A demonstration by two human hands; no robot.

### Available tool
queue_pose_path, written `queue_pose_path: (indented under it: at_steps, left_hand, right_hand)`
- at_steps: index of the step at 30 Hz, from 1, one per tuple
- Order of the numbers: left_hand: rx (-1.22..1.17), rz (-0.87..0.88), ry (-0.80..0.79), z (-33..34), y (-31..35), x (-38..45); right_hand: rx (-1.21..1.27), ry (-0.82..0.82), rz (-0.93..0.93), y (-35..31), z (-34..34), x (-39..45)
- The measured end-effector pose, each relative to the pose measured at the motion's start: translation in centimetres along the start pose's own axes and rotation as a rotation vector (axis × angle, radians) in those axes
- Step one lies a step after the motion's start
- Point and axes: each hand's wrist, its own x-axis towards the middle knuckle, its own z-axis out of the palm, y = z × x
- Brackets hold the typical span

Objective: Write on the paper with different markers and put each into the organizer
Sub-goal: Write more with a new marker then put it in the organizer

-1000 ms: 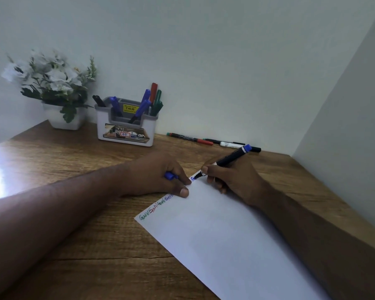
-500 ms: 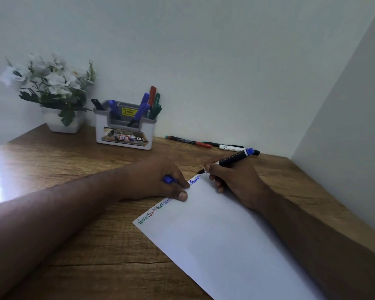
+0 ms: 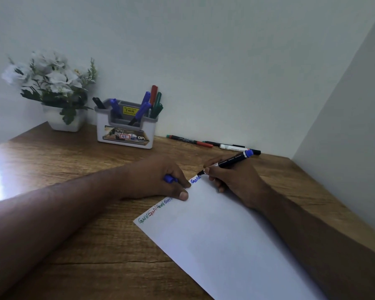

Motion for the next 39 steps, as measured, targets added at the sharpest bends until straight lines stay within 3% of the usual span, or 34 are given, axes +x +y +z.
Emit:
queue_pose_path:
  at_steps: [5, 9, 15, 24, 39]
  left_hand:
    - [-0.070, -0.002, 0.029, -0.1, 0.0, -0.3]
    - [-0.384, -0.045, 0.207, -0.5, 0.1, -0.7]
    - [-0.666, -0.014, 0.247, -0.8, -0.9, -0.7]
    - [-0.832, -0.051, 0.305, -1.0, -0.9, -0.6]
    - [-0.779, -0.048, 0.255, -0.8, 0.0, -0.8]
  right_hand:
    - [0.175, 0.073, -0.031, -0.4, -0.3, 0.1]
    - [0.357, 0.115, -0.043, -1.5, -0.9, 0.2]
    - [0.546, -0.016, -0.031, -2.8, -0.4, -0.6]
    - [0.387, -0.009, -0.047, -2.5, 0.5, -0.9]
    - [0.243, -0.107, -0.073, -2.9, 1.6, -1.4]
